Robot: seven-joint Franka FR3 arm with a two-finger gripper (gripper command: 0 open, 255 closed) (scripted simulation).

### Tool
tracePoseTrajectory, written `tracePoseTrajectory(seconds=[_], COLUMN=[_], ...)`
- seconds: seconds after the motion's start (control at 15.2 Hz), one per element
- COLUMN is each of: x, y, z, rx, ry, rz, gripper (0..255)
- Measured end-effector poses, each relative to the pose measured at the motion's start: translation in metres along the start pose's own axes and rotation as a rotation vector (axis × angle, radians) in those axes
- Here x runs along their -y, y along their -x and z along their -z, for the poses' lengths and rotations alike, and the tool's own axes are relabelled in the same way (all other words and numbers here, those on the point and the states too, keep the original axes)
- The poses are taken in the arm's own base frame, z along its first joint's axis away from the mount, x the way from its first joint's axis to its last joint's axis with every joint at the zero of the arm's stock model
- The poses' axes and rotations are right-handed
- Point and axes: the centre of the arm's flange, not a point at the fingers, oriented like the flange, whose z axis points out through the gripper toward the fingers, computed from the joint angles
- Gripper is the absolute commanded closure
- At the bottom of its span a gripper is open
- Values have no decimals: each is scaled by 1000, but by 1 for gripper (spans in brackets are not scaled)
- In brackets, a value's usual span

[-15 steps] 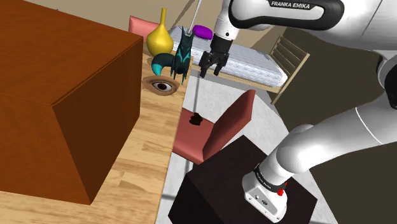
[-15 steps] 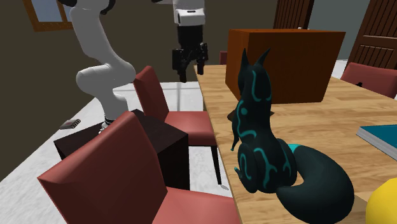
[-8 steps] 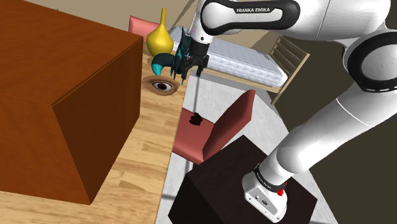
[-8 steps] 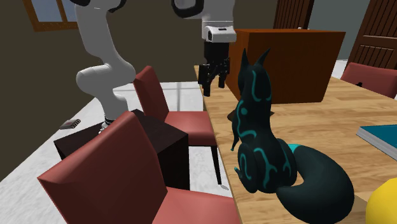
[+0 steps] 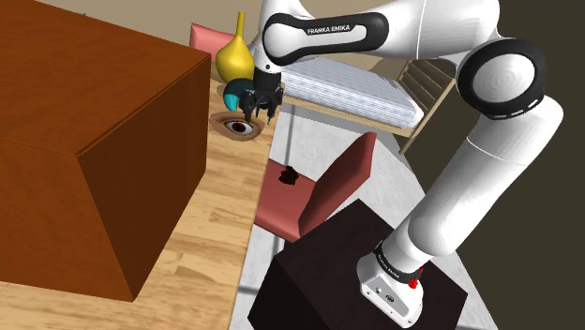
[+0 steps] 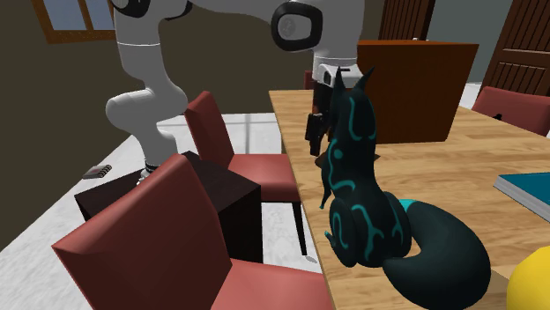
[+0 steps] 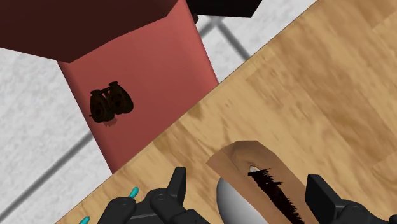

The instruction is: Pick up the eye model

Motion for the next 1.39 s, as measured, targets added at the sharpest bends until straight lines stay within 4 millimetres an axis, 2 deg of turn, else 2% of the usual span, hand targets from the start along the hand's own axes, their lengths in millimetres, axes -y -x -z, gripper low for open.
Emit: tracePoseTrajectory(seconds=[0.33, 0.4, 1.12, 1.39], x=[1, 1, 2, 2], y=[-2, -2, -2, -2], z=[-25, -26, -25, -8], rx=[0, -2, -2, -1], ry=[0, 0, 0, 0], rz=[0, 1, 1, 0], gripper=[0, 255, 255, 255])
